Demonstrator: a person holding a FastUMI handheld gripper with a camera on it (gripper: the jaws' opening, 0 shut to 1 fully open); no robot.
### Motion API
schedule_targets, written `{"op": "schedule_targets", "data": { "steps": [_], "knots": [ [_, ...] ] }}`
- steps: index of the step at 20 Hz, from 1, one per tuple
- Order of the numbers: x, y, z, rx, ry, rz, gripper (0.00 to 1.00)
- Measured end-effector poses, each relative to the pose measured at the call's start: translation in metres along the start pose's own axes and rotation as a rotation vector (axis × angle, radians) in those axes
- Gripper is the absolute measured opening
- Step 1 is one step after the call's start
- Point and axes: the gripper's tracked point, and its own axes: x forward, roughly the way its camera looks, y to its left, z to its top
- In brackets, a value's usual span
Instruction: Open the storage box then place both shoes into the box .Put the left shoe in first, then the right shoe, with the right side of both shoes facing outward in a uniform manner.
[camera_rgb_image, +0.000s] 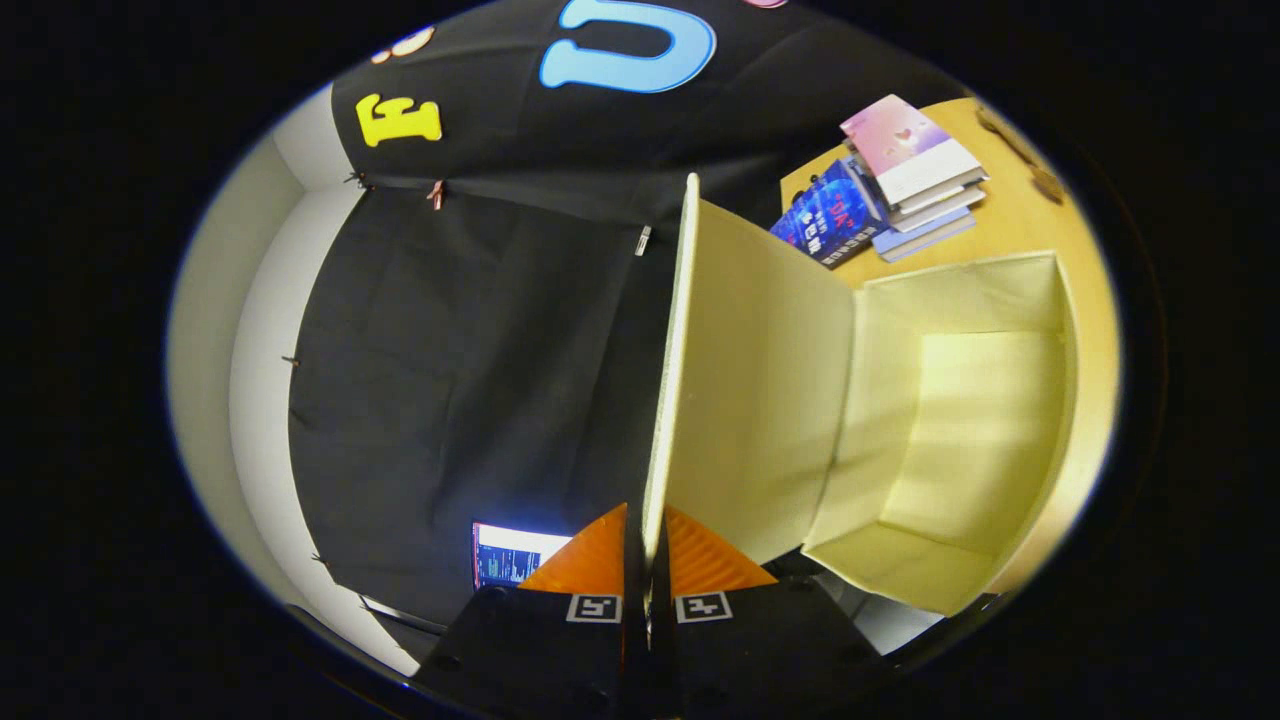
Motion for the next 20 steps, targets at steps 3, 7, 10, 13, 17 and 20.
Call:
{"op": "schedule_targets", "data": {
  "steps": [3, 7, 10, 13, 17, 20],
  "knots": [
    [0.050, 0.011, -0.004, -0.038, 0.020, -0.040, 0.05],
    [0.117, -0.001, -0.018, -0.011, 0.068, -0.164, 0.05],
    [0.158, -0.019, -0.037, 0.004, 0.084, -0.246, 0.05],
    [0.190, -0.046, -0.036, -0.031, 0.040, -0.301, 0.07],
    [0.200, -0.077, -0.042, -0.041, 0.075, -0.376, 0.44],
    [0.170, -0.077, -0.034, -0.124, 0.039, -0.357, 0.81]
  ]
}}
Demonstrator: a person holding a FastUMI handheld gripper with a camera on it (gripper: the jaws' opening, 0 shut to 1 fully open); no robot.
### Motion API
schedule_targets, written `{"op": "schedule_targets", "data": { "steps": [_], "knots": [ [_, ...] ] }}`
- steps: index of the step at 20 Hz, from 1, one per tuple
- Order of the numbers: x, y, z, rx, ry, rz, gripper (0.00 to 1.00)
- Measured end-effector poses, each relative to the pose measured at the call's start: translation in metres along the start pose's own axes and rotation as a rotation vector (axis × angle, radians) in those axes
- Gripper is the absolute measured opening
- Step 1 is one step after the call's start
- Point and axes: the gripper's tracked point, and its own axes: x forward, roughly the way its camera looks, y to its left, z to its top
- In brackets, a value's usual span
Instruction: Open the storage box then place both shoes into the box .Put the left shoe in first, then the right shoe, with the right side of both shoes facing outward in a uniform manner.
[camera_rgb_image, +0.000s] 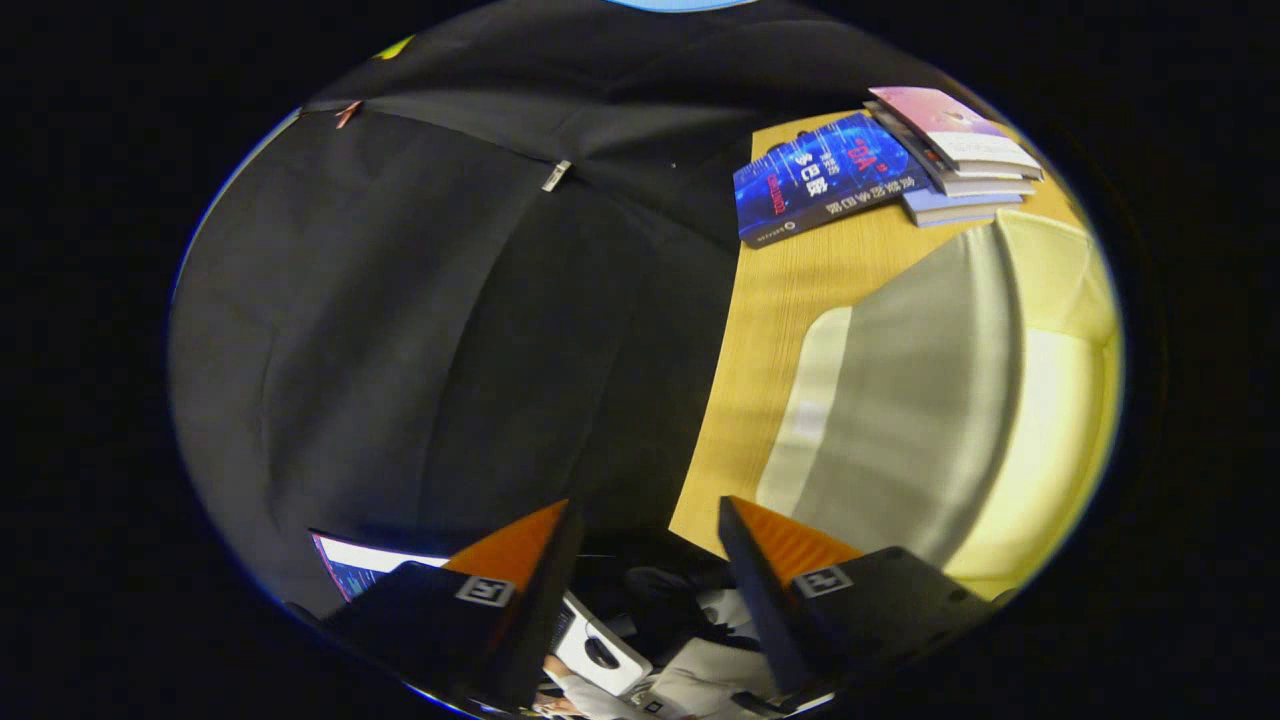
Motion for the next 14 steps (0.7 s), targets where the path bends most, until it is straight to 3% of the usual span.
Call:
{"op": "schedule_targets", "data": {
  "steps": [1, 4, 8, 14],
  "knots": [
    [-0.018, -0.004, 0.002, -0.025, -0.024, 0.002, 0.94],
    [-0.075, -0.027, 0.019, -0.110, -0.155, -0.012, 0.96],
    [-0.161, -0.080, 0.028, -0.214, -0.287, -0.103, 0.98],
    [-0.267, -0.189, 0.047, -0.270, -0.524, -0.351, 0.98]
  ]
}}
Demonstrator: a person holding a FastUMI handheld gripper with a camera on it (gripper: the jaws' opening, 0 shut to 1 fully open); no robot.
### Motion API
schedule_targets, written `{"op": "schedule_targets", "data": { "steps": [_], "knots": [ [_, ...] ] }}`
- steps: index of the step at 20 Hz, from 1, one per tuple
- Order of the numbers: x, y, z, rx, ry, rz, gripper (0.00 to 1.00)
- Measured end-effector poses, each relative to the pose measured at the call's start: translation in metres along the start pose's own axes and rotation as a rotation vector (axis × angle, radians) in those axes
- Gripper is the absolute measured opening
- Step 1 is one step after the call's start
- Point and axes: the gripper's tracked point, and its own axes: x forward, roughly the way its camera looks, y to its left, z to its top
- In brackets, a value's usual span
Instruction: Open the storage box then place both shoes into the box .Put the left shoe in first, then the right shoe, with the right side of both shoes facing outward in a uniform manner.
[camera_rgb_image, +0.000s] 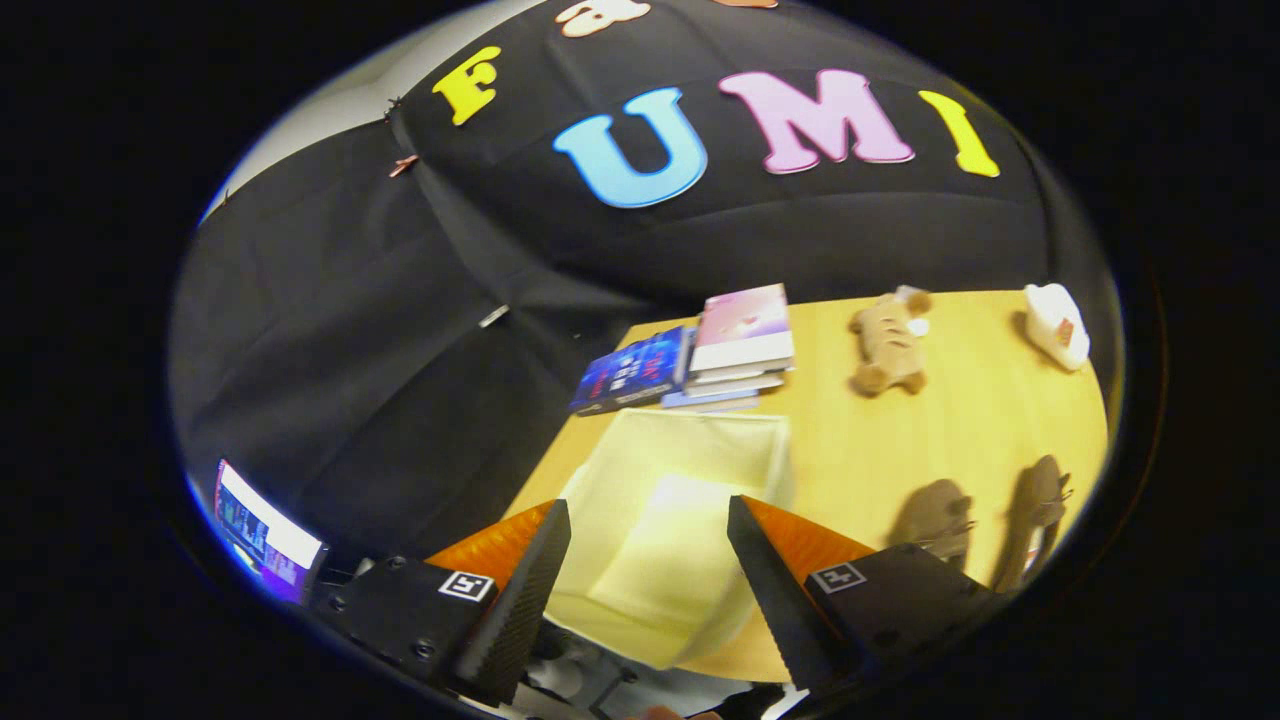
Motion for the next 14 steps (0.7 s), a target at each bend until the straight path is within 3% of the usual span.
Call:
{"op": "schedule_targets", "data": {
  "steps": [6, 9, 14],
  "knots": [
    [-0.043, -0.155, -0.031, -0.073, 0.016, -0.325, 0.98],
    [-0.054, -0.201, -0.058, -0.068, 0.084, -0.396, 0.98],
    [-0.046, -0.254, -0.106, -0.116, 0.212, -0.427, 0.99]
  ]
}}
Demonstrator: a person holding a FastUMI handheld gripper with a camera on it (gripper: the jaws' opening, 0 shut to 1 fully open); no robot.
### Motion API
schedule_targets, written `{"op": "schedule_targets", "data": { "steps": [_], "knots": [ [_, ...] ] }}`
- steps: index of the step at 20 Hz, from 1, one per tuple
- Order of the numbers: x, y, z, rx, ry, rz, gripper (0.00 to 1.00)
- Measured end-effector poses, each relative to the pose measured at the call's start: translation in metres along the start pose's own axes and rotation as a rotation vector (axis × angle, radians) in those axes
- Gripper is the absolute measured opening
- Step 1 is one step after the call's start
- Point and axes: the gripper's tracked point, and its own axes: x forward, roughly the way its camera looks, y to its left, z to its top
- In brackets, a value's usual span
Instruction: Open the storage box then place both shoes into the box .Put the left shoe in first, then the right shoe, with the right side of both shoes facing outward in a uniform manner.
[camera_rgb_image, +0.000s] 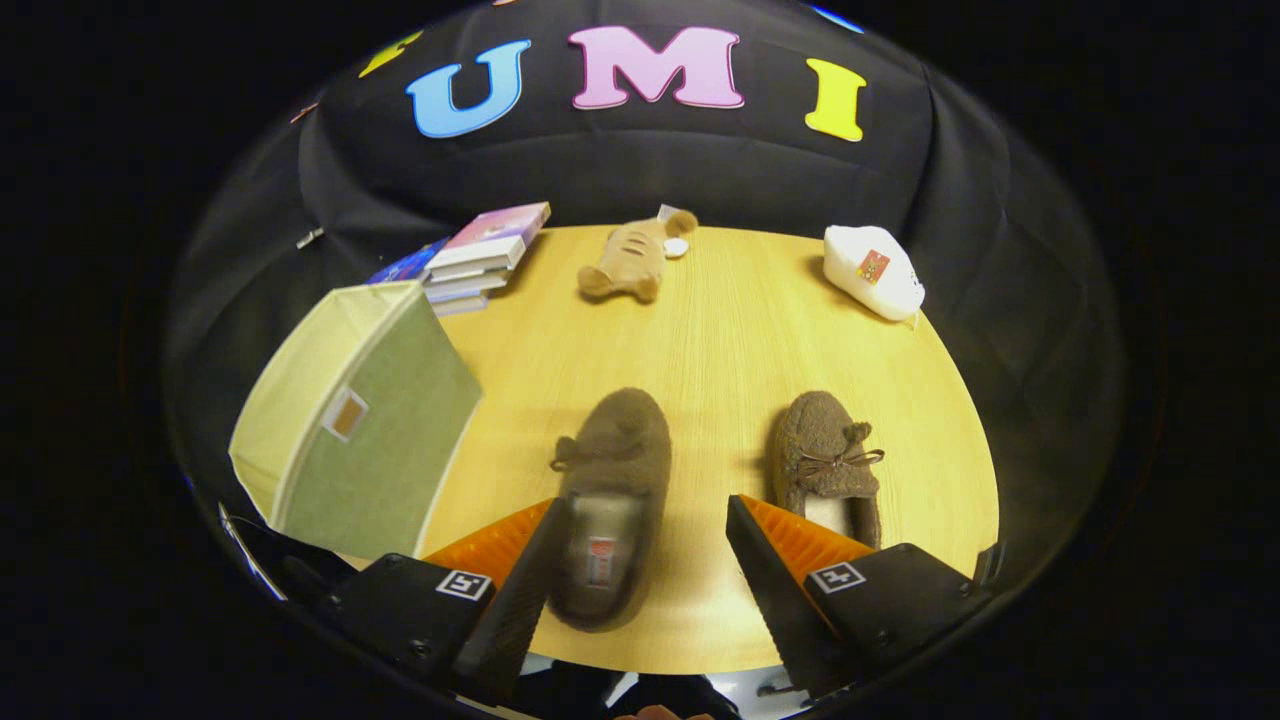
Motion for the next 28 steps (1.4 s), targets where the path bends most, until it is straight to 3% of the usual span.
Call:
{"op": "schedule_targets", "data": {
  "steps": [3, 5, 8, 11, 13, 18, 19, 22, 28],
  "knots": [
    [0.027, -0.013, -0.022, -0.020, 0.062, -0.010, 0.99],
    [0.041, -0.015, -0.032, 0.035, 0.090, 0.005, 0.99],
    [0.058, -0.012, -0.032, 0.100, 0.110, 0.029, 0.99],
    [0.070, -0.010, -0.025, 0.068, 0.090, 0.051, 0.97],
    [0.077, -0.005, -0.028, 0.094, 0.110, 0.058, 0.81],
    [0.078, 0.005, -0.029, 0.179, 0.158, 0.065, 0.29],
    [0.073, 0.004, -0.027, 0.189, 0.161, 0.061, 0.27],
    [0.080, 0.001, -0.025, 0.214, 0.152, 0.031, 0.07],
    [0.040, 0.006, -0.002, 0.320, 0.110, -0.019, 0.07]
  ]
}}
